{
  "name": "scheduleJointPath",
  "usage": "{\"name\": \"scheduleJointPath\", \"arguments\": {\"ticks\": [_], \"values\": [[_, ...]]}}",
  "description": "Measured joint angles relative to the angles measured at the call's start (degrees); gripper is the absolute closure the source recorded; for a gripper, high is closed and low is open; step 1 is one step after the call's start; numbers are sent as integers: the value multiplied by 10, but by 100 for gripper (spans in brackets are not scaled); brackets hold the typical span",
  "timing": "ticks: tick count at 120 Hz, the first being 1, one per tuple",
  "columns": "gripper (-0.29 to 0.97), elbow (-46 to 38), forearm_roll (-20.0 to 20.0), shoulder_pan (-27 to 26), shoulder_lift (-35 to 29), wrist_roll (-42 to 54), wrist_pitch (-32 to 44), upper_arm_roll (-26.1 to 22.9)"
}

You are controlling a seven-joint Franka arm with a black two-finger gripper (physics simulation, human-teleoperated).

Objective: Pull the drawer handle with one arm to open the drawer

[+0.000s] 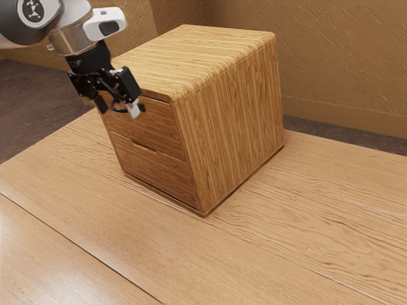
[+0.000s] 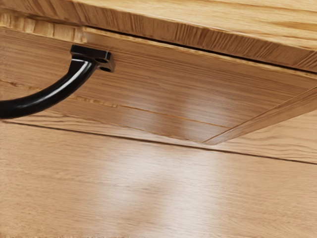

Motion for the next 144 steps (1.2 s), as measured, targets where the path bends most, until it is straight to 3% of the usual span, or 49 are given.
{"name": "scheduleJointPath", "arguments": {"ticks": [35, 62, 83, 104, 125, 144], "values": [[3, 21, -5, 8, -4, 4, -5, 3], [3, 69, -19, 1, -52, -15, -30, -3], [3, 70, -19, 12, -57, -178, -81, -31], [3, 65, -18, -1, -96, -350, -132, -21], [3, -143, -16, 6, -227, -480, -111, 29], [3, -221, -13, 8, -273, -570, -59, 61]]}}
